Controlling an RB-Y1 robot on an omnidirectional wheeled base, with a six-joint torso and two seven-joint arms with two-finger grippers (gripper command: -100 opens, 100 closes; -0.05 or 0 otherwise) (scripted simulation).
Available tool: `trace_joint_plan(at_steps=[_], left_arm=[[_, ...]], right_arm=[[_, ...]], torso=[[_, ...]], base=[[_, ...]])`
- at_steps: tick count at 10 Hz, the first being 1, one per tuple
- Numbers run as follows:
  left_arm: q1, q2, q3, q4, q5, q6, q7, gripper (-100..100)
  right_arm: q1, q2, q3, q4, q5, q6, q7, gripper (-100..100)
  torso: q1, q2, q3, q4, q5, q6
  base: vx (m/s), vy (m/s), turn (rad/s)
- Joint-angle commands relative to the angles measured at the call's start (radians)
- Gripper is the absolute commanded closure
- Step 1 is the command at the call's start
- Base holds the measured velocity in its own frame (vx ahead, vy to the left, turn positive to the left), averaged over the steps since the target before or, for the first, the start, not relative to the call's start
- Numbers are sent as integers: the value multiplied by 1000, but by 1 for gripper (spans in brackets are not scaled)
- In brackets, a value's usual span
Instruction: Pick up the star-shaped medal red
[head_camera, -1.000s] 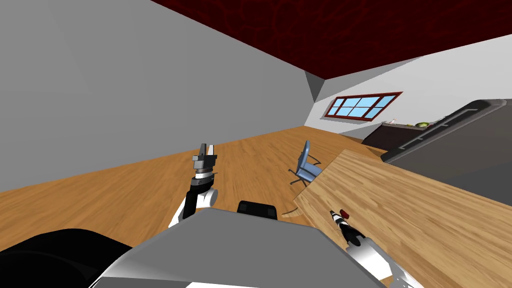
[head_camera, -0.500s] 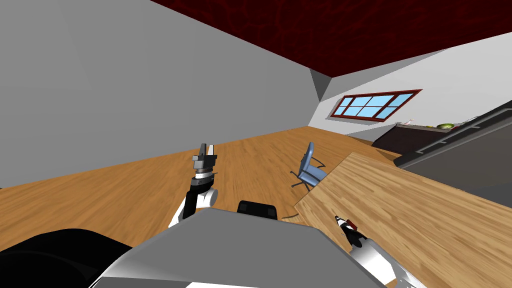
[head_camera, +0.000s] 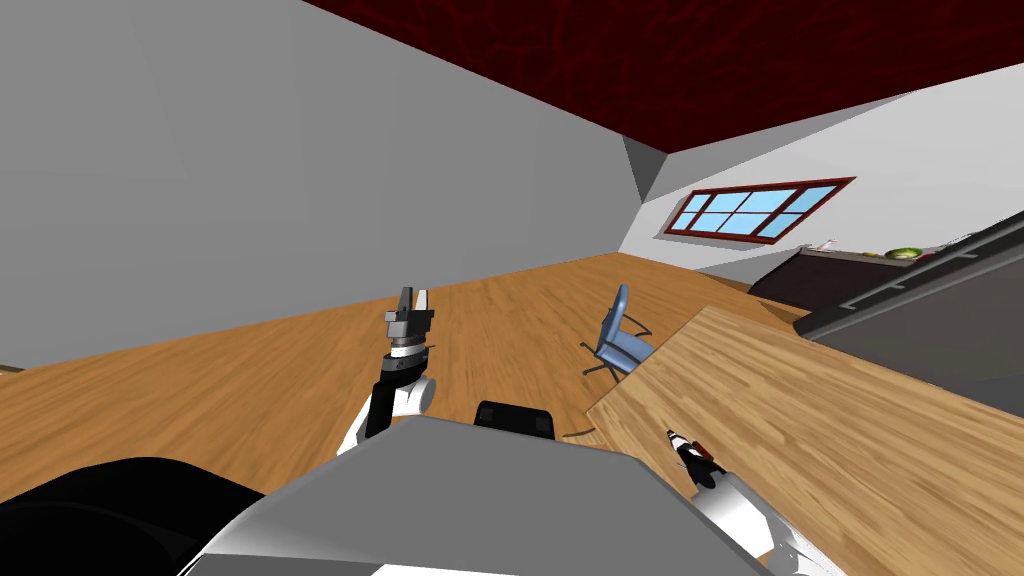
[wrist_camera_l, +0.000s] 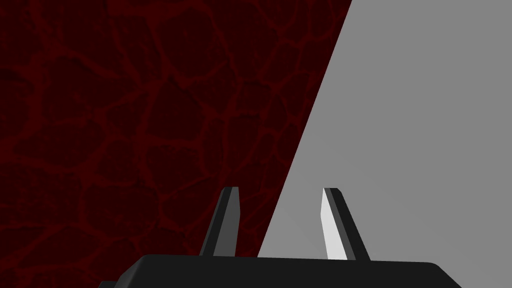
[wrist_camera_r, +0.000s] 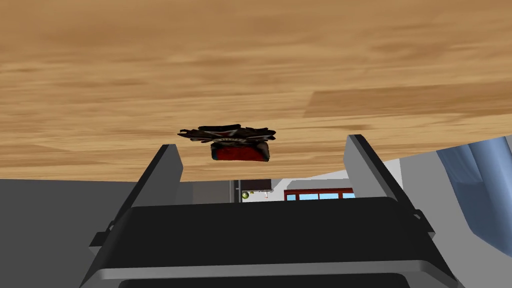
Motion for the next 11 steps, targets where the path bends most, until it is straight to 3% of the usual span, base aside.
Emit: trace_joint_plan(at_steps=[1, 2, 3, 7, 8, 9, 11], left_arm=[[0, 0, 0, 0, 0, 0, 0, 0], [0, 0, 0, 0, 0, 0, 0, 0], [0, 0, 0, 0, 0, 0, 0, 0], [0, 0, 0, 0, 0, 0, 0, 0], [0, 0, 0, 0, 0, 0, 0, 0], [0, 0, 0, 0, 0, 0, 0, 0], [0, 0, 0, 0, 0, 0, 0, 0]], right_arm=[[-22, 18, -9, 38, 14, -15, 6, -100], [-14, 10, -5, 23, 7, -8, 4, -100], [-15, 11, -5, 25, 8, -10, 4, 100], [-14, 9, -6, 26, 8, -9, 4, 100], [-14, 9, -6, 26, 8, -9, 4, 0], [1, -1, 1, -2, -1, 0, 0, 100], [32, -26, 14, -57, -20, 21, -8, 100]], torso=[[0, 0, 0, 0, 0, 0], [0, 0, 0, 0, 0, 0], [1, 0, 0, 0, 0, 0], [1, -1, -1, 0, -1, -1], [1, -1, -1, 0, -1, -1], [1, -1, -1, 0, -1, -1], [4, -1, -1, 0, -1, -1]], base=[[-7, -29, 24], [-3, -14, 8], [-1, -5, -12], [0, 0, 0], [0, 0, 0], [4, 20, -18], [10, 39, -31]])
